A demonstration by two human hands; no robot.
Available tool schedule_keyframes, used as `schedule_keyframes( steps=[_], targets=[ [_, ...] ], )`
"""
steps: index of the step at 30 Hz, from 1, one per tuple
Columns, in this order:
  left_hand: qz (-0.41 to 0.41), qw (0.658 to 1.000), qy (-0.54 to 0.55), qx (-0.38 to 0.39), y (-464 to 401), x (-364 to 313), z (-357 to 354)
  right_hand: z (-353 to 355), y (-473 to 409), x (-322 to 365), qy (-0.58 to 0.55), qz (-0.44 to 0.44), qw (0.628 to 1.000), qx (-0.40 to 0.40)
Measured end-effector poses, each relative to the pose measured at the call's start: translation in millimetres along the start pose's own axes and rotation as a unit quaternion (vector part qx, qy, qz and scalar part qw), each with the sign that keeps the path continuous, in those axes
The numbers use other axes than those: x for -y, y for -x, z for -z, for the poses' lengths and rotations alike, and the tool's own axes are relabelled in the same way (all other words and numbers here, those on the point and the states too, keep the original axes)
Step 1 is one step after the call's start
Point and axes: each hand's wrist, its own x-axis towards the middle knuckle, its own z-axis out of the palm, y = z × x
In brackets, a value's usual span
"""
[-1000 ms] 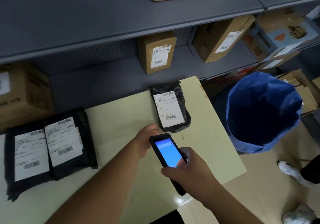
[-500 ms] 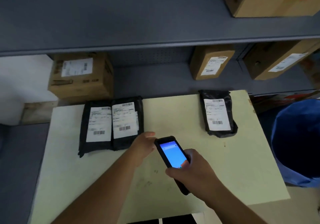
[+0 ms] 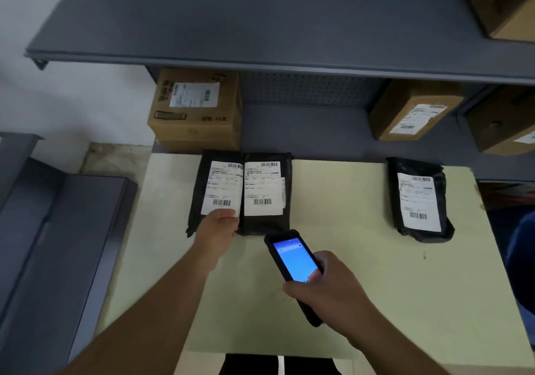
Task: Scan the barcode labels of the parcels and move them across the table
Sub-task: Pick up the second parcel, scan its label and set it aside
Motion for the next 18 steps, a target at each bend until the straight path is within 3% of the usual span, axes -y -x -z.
schedule_keyframes(
  steps=[12, 18],
  targets=[
    [-0.06, 0.986, -0.082, -0.133, -28, -5, 67, -37, -13, 25, 0.016, 0.005, 1.0, 0.011],
    [-0.027, 0.978, -0.163, -0.127, -42, -4, 59, -48, -18, 29, 0.021, -0.006, 1.0, 0.008]
  ],
)
